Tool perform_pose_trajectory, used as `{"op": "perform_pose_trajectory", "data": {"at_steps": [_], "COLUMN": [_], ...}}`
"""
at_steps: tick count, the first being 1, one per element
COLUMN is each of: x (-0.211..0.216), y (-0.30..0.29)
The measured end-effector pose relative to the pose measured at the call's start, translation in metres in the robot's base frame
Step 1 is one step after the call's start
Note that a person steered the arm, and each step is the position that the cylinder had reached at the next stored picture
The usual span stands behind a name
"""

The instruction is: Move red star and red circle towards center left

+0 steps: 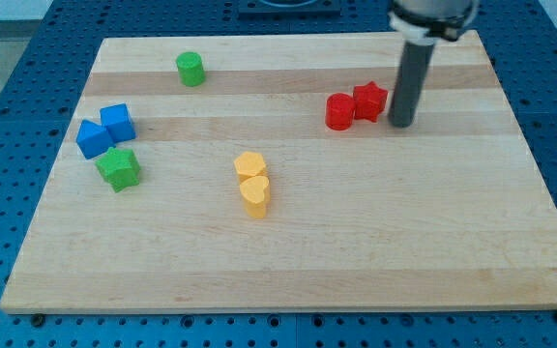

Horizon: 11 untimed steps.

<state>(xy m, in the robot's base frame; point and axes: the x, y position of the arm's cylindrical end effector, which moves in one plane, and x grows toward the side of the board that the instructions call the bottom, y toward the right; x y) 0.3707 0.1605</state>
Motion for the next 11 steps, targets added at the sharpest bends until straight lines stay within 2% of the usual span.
{"op": "perform_pose_trajectory", "data": {"at_steps": [1,2,8,11], "x": [-0.02,-0.029,0.009,0.028], "y": [0.008,-0.009,-0.145,-0.246]}}
